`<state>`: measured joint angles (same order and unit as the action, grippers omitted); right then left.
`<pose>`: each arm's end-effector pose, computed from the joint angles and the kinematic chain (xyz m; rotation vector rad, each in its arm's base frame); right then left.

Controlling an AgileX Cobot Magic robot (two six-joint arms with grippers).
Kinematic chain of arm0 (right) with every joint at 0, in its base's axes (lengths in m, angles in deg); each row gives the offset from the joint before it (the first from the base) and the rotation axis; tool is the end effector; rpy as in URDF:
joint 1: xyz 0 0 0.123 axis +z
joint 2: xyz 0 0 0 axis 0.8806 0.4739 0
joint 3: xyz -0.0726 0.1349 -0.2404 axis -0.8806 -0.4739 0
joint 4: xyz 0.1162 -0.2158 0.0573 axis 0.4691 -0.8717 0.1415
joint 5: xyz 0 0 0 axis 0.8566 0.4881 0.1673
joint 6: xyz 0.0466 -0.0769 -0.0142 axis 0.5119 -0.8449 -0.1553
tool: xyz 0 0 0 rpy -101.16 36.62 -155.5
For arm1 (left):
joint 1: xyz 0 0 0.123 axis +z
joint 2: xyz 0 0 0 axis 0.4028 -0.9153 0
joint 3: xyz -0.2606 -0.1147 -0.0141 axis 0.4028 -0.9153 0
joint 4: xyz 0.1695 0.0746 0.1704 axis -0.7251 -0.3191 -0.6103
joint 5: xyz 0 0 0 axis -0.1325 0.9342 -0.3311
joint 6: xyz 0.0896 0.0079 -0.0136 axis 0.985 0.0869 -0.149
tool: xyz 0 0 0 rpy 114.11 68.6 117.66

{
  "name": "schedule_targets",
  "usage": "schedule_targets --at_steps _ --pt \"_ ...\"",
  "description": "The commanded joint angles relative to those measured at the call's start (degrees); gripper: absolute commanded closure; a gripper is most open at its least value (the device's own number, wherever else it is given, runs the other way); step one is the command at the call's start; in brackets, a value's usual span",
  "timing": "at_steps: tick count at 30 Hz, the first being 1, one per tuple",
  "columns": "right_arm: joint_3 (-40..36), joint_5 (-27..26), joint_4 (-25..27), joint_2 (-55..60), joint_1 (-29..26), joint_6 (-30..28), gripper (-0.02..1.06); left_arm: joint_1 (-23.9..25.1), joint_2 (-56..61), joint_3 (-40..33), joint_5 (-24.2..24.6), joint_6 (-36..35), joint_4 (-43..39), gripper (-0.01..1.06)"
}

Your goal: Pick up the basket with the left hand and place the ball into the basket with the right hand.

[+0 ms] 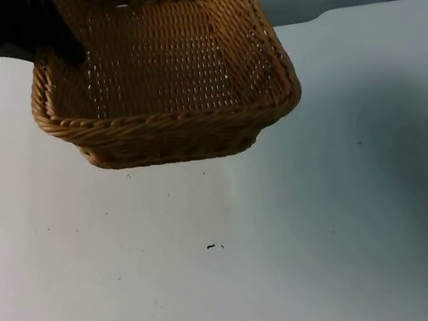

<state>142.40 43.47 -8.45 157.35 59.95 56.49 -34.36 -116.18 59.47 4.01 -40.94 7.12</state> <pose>0.3349 -0.0085 0.3118 -0.0948 2.7485 -0.0075 0.3742 -0.1093 0.2471 -0.1574 2.7989 -0.7503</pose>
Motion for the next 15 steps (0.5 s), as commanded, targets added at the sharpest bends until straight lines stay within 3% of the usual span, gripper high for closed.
schedule_targets --at_steps 1,15 --pt "0.5 -0.7 -1.3 2.3 -0.4 -0.7 0.25 -0.5 0.8 0.4 -0.4 0.3 1.9 1.05" --pt "0.5 -12.2 -1.3 16.9 -0.4 -2.4 0.26 -0.5 0.2 0.4 -0.4 1.3 2.0 1.05"
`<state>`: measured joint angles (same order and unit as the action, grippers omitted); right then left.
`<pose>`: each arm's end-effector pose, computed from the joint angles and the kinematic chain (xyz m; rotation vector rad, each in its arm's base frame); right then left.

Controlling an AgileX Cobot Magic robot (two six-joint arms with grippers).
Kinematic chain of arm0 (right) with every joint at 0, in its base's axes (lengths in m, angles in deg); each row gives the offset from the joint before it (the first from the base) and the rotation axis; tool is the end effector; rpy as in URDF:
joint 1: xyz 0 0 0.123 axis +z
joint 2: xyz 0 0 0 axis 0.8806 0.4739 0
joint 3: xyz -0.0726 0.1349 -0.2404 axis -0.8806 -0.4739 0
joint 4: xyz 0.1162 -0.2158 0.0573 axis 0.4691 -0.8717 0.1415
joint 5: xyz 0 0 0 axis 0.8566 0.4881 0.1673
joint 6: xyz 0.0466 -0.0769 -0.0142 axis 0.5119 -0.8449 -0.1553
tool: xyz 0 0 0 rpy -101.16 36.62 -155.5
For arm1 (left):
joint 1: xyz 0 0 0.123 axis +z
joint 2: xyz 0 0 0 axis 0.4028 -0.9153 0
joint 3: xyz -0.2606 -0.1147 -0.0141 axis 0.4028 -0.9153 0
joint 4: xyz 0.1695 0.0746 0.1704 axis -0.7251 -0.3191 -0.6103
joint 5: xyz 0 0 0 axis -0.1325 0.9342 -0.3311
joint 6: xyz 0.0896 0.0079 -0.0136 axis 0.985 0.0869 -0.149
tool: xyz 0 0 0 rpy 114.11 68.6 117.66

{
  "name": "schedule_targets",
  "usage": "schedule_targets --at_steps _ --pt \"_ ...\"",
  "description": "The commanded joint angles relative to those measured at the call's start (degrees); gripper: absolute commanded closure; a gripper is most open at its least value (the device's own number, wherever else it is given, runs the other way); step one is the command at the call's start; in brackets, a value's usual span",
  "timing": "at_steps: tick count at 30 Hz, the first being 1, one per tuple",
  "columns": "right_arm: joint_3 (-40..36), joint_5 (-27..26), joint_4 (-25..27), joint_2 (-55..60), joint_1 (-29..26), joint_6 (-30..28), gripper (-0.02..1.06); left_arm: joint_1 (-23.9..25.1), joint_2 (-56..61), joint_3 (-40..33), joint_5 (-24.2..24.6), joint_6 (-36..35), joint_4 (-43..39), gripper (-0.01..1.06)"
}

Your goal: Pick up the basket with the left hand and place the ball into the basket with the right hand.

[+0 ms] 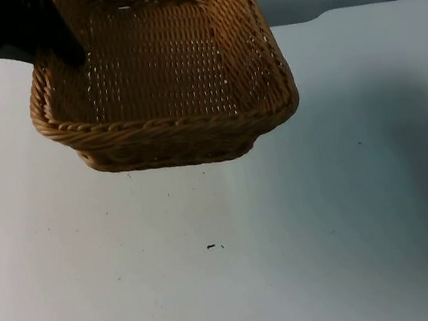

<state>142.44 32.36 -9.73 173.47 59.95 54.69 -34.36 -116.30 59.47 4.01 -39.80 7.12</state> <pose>0.3914 -0.0120 0.2151 -0.1523 2.8342 -0.0365 0.3745 -0.1093 0.2463 -0.1302 2.7983 -0.7455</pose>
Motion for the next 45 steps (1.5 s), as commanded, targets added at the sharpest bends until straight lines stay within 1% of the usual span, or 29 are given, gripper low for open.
schedule_targets --at_steps 1,8,18,22,29,31,37,45 --pt "0.4 -1.3 0.0 2.2 -0.4 -1.0 0.26 -0.5 0.3 0.4 -0.6 0.2 2.0 1.05" --pt "0.4 -3.9 0.0 9.6 -0.4 -1.0 0.26 -0.5 0.3 0.4 -0.9 0.2 2.0 1.05" --pt "0.4 -6.3 0.0 14.9 -0.4 -1.5 0.26 -0.5 0.3 0.4 -0.9 0.2 2.0 1.05" --pt "0.4 -7.7 0.0 15.5 -0.4 -1.6 0.3 -0.5 0.3 0.4 -1.1 0.6 1.9 1.05" --pt "0.4 -9.5 0.0 15.5 -0.4 -1.6 0.3 -0.5 0.3 0.4 -1.1 1.1 1.9 1.05" --pt "0.4 -9.9 0.0 15.5 -0.4 -1.6 0.33 -0.5 0.3 0.4 -1.0 1.2 2.0 1.05" --pt "0.4 -9.9 0.0 15.5 -0.4 -1.6 0.37 -0.5 0.3 0.4 -1.0 1.5 2.1 1.05" --pt "0.4 -9.3 0.0 15.5 -0.4 -1.5 0.38 -0.5 0.3 0.4 -1.0 1.6 2.1 1.05"
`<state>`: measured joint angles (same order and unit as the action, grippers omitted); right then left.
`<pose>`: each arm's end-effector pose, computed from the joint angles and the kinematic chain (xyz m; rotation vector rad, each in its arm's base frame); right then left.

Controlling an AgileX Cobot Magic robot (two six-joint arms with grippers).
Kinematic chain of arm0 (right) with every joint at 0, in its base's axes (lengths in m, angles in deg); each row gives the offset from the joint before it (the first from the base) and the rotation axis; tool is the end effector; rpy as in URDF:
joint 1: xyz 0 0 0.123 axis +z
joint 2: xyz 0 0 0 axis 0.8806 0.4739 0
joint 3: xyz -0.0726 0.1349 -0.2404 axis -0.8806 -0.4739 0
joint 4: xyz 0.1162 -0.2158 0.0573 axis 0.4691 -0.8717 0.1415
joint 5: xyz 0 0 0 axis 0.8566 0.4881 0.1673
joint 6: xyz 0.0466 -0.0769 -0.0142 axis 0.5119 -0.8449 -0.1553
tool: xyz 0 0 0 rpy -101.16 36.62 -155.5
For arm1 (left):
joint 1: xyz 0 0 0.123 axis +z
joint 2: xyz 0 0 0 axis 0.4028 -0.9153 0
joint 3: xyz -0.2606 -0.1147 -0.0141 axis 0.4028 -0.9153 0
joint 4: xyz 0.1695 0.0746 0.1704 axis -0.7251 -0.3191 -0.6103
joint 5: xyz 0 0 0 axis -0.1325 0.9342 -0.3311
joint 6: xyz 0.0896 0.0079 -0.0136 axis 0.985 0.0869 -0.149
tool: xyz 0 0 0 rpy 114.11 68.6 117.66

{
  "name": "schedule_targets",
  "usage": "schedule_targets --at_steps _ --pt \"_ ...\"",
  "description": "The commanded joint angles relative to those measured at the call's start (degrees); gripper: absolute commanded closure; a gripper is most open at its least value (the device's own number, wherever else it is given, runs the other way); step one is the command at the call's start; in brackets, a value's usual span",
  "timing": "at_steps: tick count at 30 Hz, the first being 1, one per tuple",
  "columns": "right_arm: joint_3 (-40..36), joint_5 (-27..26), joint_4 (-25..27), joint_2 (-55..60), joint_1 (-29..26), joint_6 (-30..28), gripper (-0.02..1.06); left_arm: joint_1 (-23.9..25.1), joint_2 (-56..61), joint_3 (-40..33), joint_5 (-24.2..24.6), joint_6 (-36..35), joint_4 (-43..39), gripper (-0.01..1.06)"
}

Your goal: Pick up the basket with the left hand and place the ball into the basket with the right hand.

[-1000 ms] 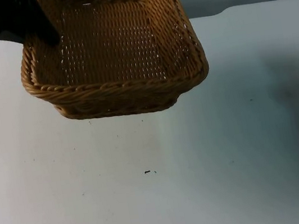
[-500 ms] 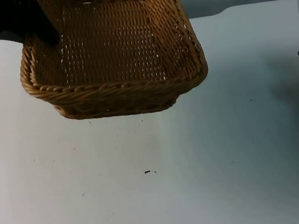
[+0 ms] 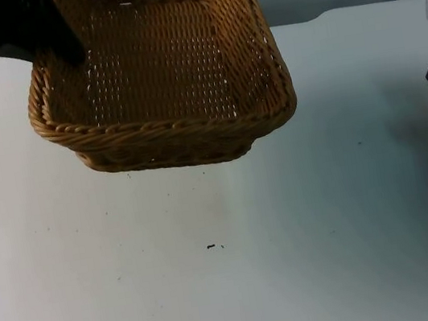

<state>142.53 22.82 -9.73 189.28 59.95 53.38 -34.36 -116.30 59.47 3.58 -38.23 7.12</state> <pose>0.4171 -0.0128 0.1070 -0.1917 2.9398 -0.0276 0.3752 -0.1092 0.2464 -0.0942 2.7872 -0.7370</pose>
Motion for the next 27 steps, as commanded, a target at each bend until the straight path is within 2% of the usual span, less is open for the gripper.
schedule_targets --at_steps 1,6,27 --pt "0.4 0.2 0.0 -0.3 -0.4 -0.2 0.38 -0.5 0.3 0.4 -0.6 0.0 2.1 1.05" --pt "0.4 0.3 0.3 -0.3 -0.4 0.3 0.41 -0.5 0.3 0.4 -0.6 0.0 2.1 1.05" --pt "0.4 -0.6 1.5 -0.3 -0.4 0.3 0.41 -0.5 0.3 0.4 -0.6 0.4 2.1 1.05"
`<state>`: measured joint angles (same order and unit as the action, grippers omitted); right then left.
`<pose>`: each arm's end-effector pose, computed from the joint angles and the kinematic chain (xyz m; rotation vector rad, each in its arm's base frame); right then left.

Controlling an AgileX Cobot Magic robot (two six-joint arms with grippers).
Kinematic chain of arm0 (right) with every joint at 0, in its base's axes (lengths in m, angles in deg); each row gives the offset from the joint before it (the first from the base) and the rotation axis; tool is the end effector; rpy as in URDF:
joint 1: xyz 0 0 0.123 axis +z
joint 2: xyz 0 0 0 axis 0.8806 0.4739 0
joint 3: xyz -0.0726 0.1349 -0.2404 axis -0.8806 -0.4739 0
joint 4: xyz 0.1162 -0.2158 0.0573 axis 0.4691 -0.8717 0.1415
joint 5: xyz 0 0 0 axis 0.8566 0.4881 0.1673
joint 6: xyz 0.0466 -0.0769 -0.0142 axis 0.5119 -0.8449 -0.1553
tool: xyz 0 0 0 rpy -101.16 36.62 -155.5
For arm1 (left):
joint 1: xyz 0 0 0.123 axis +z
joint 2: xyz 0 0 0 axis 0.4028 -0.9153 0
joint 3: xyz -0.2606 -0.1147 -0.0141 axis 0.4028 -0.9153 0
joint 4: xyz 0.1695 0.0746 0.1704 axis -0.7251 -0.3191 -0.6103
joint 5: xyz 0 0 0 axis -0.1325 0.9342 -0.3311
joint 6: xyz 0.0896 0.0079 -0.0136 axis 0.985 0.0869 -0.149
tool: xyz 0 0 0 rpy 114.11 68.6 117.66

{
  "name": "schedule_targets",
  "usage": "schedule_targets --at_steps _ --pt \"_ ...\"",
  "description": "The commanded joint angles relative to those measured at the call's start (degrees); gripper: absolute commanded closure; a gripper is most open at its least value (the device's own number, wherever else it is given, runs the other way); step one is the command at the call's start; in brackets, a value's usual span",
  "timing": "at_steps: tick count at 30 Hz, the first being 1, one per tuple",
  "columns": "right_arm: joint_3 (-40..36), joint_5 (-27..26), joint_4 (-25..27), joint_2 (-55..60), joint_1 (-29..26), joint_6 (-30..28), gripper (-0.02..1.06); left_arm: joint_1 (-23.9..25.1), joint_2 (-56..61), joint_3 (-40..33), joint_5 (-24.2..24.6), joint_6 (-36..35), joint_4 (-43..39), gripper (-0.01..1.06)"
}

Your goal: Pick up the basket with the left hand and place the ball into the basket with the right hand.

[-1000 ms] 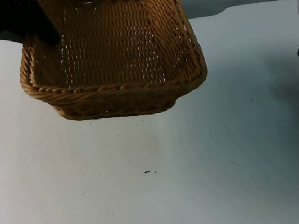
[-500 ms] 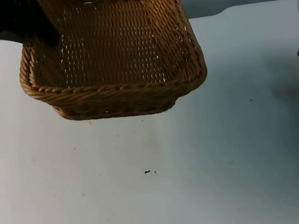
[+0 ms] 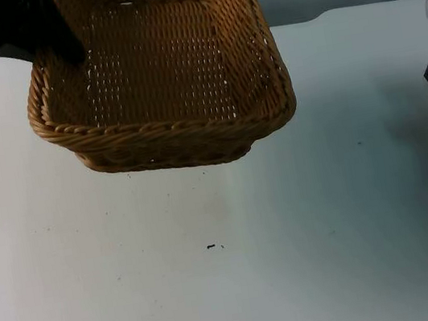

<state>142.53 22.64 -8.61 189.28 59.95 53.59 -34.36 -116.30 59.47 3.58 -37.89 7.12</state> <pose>0.4175 -0.0116 0.1071 -0.1659 2.9370 -0.0069 0.3752 -0.1092 0.2464 -0.0859 2.7863 -0.7356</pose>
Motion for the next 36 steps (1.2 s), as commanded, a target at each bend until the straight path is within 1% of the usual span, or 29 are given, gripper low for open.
schedule_targets --at_steps 1,9,10,12,13,16,17,18,19,21,22,23,27,30,31,32,33,36 --pt "0.4 -0.4 0.4 -0.3 -0.4 0.0 0.41 -0.5 0.3 0.4 -0.6 0.1 2.1 1.05" --pt "0.4 0.4 0.5 1.0 -0.4 0.0 0.41 -0.5 0.3 0.4 -0.6 0.1 2.1 1.05" --pt "0.4 0.6 0.3 1.3 -0.4 0.0 0.43 -0.5 0.3 0.4 -0.6 0.1 2.1 1.05" --pt "0.4 0.8 0.2 1.5 -0.4 0.0 0.49 -0.5 0.3 0.4 -0.6 0.1 2.1 1.05" --pt "0.4 0.8 0.2 1.5 -0.4 0.0 0.49 -0.5 0.3 0.4 -0.6 0.1 2.1 1.05" --pt "0.4 0.1 0.2 1.5 -0.4 0.0 0.66 -0.5 0.3 0.4 -0.6 0.1 2.1 1.05" --pt "0.4 0.1 0.2 1.5 -0.4 0.0 0.66 -0.5 0.3 0.4 -0.6 0.1 2.1 1.05" --pt "0.4 0.0 0.2 1.5 -0.4 0.0 0.73 -0.5 0.3 0.4 -0.6 0.1 2.1 1.05" --pt "0.4 -0.1 0.2 1.5 -0.4 0.0 0.84 -0.5 0.3 0.4 -0.6 0.1 2.1 1.05" --pt "0.4 -0.1 0.2 1.4 -0.4 0.0 0.97 -0.5 0.3 0.4 -0.6 0.1 2.1 1.05" --pt "0.4 -0.1 0.2 1.4 -0.4 0.0 0.97 -0.5 0.3 0.4 -0.6 0.1 2.1 1.05" --pt "0.4 0.3 0.2 1.2 -0.4 0.0 1.04 -0.5 0.3 0.4 -0.6 0.1 2.1 1.05" --pt "0.6 2.3 0.2 -0.8 -0.4 0.0 1.05 -0.5 0.3 0.4 -0.6 0.1 2.1 1.05" --pt "2.5 6.1 0.8 -5.7 -0.4 0.0 1.05 -0.5 0.3 0.4 -0.7 0.1 2.1 1.05" --pt "3.6 7.3 1.8 -8.0 -0.4 -0.1 1.05 -0.5 0.3 0.4 -0.7 0.1 2.1 1.05" --pt "3.6 7.3 1.8 -8.0 -0.4 -0.1 1.05 -0.5 0.3 0.4 -0.7 0.1 2.1 1.05" --pt "5.4 9.1 4.1 -11.9 0.0 -1.2 1.05 -0.5 0.3 0.4 -0.7 0.1 2.1 1.05" --pt "9.7 11.0 6.4 -19.1 2.9 -2.7 1.05 -0.5 0.3 0.4 -0.7 -0.2 2.3 1.05"
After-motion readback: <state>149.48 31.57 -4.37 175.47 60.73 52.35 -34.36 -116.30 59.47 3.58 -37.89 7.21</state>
